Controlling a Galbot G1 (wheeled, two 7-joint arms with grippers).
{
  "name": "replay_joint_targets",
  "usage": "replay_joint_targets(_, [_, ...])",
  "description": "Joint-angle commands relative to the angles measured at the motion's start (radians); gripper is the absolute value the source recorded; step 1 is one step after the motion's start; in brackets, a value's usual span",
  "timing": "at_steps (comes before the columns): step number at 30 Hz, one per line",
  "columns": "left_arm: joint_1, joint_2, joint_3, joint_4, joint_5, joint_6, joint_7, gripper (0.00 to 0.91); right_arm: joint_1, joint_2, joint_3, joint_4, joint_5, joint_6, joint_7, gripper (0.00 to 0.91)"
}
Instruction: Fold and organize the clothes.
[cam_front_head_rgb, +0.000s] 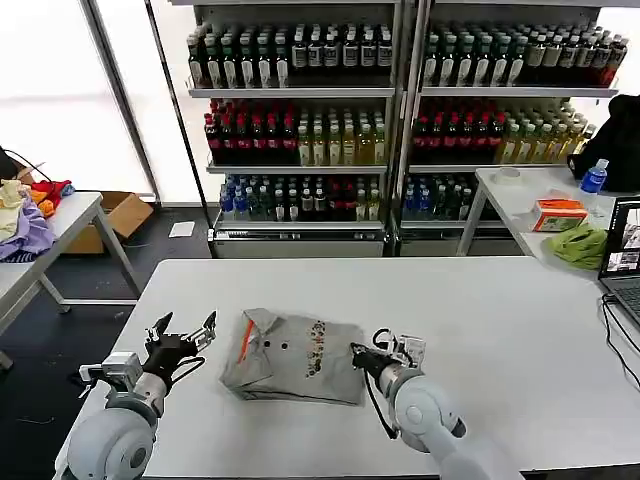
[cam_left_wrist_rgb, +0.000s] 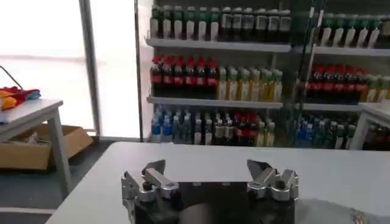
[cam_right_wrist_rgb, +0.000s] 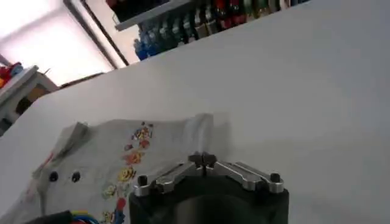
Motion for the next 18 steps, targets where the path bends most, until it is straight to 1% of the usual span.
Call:
replay_joint_targets(1, [-0.004, -0.005, 0.003, -0.005, 0.001, 0.003, -0.003, 0.907, 0.030, -0.120, 0.066, 0.005, -0.001, -0.001, -0.036, 0.000])
replay_joint_targets(5, [-0.010, -0.014, 0.009, -0.004, 0.003, 0.004, -0.004, 0.907, 0.024, -0.189, 0.112, 0.002, -0.010, -0.002, -0.061, 0.000])
replay_joint_targets(8, [-0.013, -0.017, 0.014, -0.002, 0.006, 0.003, -0.003, 0.907, 0.022, -0.209, 0.140, -0.029, -0.072, -0.001, -0.100, 0.000])
replay_joint_targets(9, [-0.016, -0.020, 0.016, -0.003, 0.006, 0.003, -0.003, 0.907, 0.025, -0.211, 0.149, -0.059, -0.143, 0.000, -0.131, 0.000])
replay_joint_targets(10, [-0.019, -0.021, 0.019, -0.003, 0.007, 0.004, -0.003, 0.907, 0.028, -0.210, 0.155, -0.079, -0.183, 0.000, -0.165, 0.000])
replay_joint_targets(11, [-0.020, -0.022, 0.020, -0.002, 0.007, 0.004, -0.003, 0.907, 0.029, -0.210, 0.157, -0.087, -0.192, 0.000, -0.175, 0.000])
replay_joint_targets(13, [-0.023, -0.025, 0.025, -0.002, 0.009, 0.004, -0.003, 0.907, 0.052, -0.195, 0.162, -0.146, -0.300, 0.002, -0.219, 0.000])
replay_joint_targets(15, [-0.022, -0.027, 0.028, -0.005, 0.011, 0.004, -0.003, 0.907, 0.075, -0.178, 0.167, -0.182, -0.334, 0.002, -0.228, 0.000])
replay_joint_targets(16, [-0.020, -0.029, 0.028, -0.006, 0.012, 0.004, -0.002, 0.907, 0.080, -0.172, 0.170, -0.191, -0.337, 0.001, -0.229, 0.151])
replay_joint_targets(17, [-0.019, -0.030, 0.027, -0.008, 0.012, 0.004, -0.002, 0.907, 0.082, -0.169, 0.173, -0.197, -0.348, 0.000, -0.241, 0.907])
replay_joint_targets(18, [-0.018, -0.031, 0.027, -0.009, 0.012, 0.004, -0.002, 0.907, 0.078, -0.171, 0.173, -0.193, -0.351, 0.000, -0.249, 0.907])
